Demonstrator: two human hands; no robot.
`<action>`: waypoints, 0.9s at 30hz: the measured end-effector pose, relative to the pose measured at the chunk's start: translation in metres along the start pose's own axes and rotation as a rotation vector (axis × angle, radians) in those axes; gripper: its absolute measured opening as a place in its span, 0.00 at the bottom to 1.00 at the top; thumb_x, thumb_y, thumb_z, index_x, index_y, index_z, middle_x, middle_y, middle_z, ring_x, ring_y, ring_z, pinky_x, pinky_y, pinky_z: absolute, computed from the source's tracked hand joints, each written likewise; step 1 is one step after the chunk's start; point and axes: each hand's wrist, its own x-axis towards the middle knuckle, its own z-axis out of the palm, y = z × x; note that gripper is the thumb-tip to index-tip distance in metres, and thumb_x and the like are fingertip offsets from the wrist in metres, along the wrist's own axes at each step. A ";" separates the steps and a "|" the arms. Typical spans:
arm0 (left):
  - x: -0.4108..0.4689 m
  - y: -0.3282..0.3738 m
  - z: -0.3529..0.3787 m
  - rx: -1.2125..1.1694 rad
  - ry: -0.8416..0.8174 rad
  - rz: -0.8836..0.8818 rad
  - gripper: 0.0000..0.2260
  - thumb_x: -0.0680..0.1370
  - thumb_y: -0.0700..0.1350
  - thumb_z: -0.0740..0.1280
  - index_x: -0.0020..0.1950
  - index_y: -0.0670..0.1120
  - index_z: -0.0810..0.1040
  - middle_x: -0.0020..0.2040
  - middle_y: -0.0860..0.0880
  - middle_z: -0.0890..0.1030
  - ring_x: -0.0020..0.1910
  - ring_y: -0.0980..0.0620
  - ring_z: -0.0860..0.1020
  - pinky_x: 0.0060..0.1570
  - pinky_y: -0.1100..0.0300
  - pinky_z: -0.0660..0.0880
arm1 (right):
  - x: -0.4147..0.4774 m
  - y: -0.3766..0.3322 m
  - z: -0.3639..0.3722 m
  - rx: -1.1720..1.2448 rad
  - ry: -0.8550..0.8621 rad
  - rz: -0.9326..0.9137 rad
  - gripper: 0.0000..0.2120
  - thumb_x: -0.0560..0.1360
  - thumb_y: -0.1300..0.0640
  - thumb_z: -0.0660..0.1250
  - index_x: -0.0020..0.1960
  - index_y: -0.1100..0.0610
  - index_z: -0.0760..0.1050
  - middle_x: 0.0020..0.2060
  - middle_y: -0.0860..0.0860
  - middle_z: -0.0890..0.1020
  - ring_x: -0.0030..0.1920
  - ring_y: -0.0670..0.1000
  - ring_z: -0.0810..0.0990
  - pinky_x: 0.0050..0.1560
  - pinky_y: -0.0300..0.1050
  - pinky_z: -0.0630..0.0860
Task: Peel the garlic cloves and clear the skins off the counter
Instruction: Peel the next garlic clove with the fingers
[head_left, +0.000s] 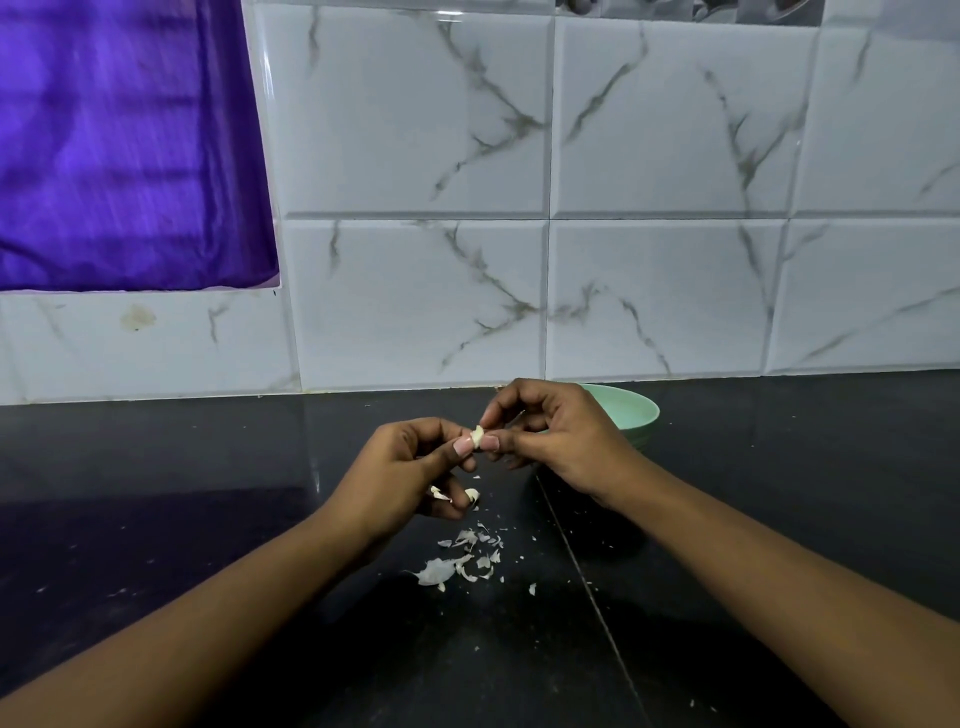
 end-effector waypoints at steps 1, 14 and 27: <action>0.000 0.000 0.000 0.010 -0.006 0.004 0.06 0.78 0.40 0.64 0.48 0.39 0.79 0.34 0.52 0.79 0.26 0.53 0.77 0.27 0.62 0.75 | 0.000 -0.001 -0.001 -0.007 -0.019 0.003 0.09 0.69 0.66 0.73 0.41 0.55 0.76 0.34 0.48 0.82 0.35 0.45 0.81 0.37 0.41 0.79; 0.001 0.001 0.000 0.016 0.125 0.052 0.04 0.77 0.38 0.66 0.42 0.42 0.79 0.34 0.50 0.80 0.25 0.52 0.77 0.28 0.61 0.77 | -0.002 -0.002 -0.002 -0.298 -0.157 -0.038 0.06 0.72 0.64 0.71 0.42 0.54 0.77 0.34 0.48 0.80 0.36 0.44 0.77 0.40 0.43 0.76; -0.001 0.002 0.002 0.095 0.166 0.044 0.02 0.74 0.39 0.71 0.42 0.41 0.82 0.32 0.47 0.81 0.27 0.52 0.79 0.32 0.58 0.80 | 0.001 0.000 0.007 -0.065 0.093 0.156 0.03 0.73 0.62 0.71 0.41 0.56 0.80 0.35 0.54 0.85 0.37 0.50 0.85 0.36 0.39 0.77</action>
